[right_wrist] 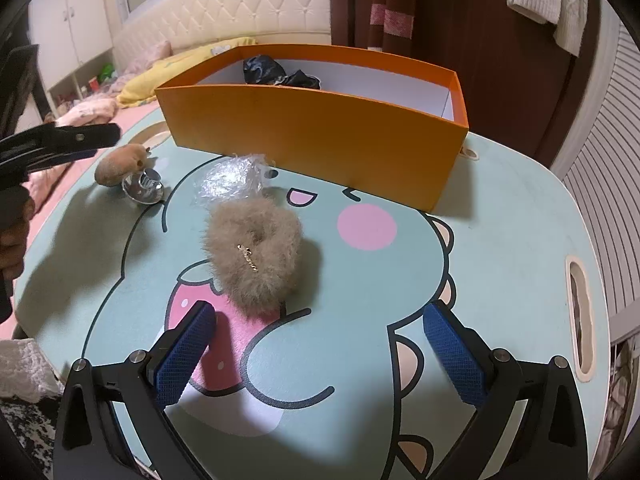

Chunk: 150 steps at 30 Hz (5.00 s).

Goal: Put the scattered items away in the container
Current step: 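Grasp the brown fluffy pompom with right tool while left grasps the tan round plush, then carry the pompom into the box with right tool while left carries the tan plush in, then open both tools and withdraw them from the box, then grasp the clear plastic-wrapped item with right tool while left grasps the silver metal cup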

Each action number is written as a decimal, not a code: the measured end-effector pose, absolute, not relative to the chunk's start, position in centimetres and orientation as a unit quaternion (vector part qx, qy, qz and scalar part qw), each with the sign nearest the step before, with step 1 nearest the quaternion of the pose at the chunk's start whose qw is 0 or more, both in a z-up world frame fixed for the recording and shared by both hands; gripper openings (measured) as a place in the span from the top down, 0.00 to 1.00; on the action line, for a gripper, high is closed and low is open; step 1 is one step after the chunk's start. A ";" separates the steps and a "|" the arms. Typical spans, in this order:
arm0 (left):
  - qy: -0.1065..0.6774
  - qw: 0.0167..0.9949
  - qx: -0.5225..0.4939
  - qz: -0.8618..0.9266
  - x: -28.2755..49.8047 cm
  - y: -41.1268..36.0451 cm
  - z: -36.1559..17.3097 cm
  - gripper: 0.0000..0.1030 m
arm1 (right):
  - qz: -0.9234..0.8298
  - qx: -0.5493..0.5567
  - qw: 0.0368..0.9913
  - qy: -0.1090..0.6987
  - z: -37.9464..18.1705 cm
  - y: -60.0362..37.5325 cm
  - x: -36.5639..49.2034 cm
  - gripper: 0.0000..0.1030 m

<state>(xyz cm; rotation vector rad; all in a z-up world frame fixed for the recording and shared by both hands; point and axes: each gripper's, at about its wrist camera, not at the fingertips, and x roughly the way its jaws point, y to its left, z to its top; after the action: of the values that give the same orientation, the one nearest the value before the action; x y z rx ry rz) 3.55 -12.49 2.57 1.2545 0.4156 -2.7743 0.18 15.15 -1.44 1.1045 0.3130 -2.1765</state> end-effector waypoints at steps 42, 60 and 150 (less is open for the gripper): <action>0.129 0.024 0.427 -0.895 3.8 -10.5 2.5 0.54 | -0.812 0.410 0.403 0.096 -0.1 13.5 -2.0 0.69; 0.134 -0.020 0.392 -0.910 3.0 -9.1 6.8 0.54 | -0.829 0.393 0.396 0.030 3.6 16.5 -3.8 0.69; 0.030 0.086 0.452 -0.887 6.1 -6.2 -0.7 0.00 | -0.841 0.433 0.308 0.104 -1.1 15.0 -1.6 0.00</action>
<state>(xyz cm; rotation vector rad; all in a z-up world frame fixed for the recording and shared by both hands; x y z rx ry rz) 6.12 -6.18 -0.67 1.3481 0.0893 -2.6432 -1.62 14.96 -1.09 1.1458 0.2759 -2.2232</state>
